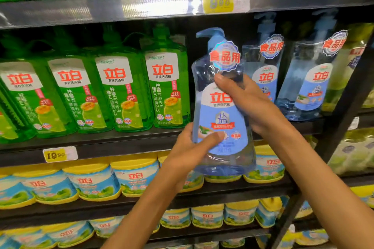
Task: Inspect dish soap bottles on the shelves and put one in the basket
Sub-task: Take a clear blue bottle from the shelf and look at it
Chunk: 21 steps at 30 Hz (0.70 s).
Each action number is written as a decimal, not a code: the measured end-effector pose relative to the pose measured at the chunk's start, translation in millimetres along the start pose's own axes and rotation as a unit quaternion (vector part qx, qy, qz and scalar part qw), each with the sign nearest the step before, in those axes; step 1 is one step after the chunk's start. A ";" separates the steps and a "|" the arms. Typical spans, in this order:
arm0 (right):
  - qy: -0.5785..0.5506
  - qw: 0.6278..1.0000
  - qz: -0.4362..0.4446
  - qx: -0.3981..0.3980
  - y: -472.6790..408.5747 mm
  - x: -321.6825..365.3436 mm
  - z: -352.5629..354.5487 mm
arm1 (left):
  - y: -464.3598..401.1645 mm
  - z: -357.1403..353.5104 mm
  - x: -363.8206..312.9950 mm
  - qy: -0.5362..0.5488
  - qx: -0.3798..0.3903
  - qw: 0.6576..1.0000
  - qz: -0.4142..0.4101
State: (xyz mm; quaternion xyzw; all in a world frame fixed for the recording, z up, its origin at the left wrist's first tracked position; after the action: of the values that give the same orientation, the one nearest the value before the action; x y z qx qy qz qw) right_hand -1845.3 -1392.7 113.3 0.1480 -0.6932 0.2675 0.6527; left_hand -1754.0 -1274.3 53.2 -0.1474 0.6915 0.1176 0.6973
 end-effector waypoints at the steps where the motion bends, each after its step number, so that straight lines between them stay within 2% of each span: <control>1: 0.015 1.000 0.018 -0.017 -2.3 -1.0 0.1 | -6.7 -1.9 0.5 0.006 -0.015 1.000 -0.012; 6: 0.062 0.996 0.070 -0.013 -21.0 2.1 -1.8 | -35.1 -4.1 6.0 0.056 -0.009 0.998 -0.037; 10: 0.074 0.995 0.061 -0.033 -40.8 5.9 1.2 | -62.3 -1.9 4.2 0.050 -0.033 0.995 -0.073; 15: 0.068 0.989 0.123 -0.050 -57.6 6.8 6.3 | -87.4 -3.1 5.7 0.023 -0.069 0.987 -0.141; 21: 0.049 0.977 0.198 -0.055 -71.5 -11.6 11.2 | -104.3 -5.5 15.0 -0.009 -0.063 0.977 -0.203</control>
State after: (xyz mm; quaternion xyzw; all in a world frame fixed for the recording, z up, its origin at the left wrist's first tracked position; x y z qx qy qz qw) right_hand -1813.7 -1458.8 114.5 -0.0416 -0.6897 0.3600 0.6269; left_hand -1720.4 -1373.8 42.7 -0.3278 0.6317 0.0184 0.7022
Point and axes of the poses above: each hand's wrist, its own y-axis away from the middle knuckle, its own z-axis out of the back of the hand, x = y × z, the point moved 2 cm from there along -y, towards the middle knuckle, and after that the axes turned 2 degrees about -z, right-handed, at the moved point
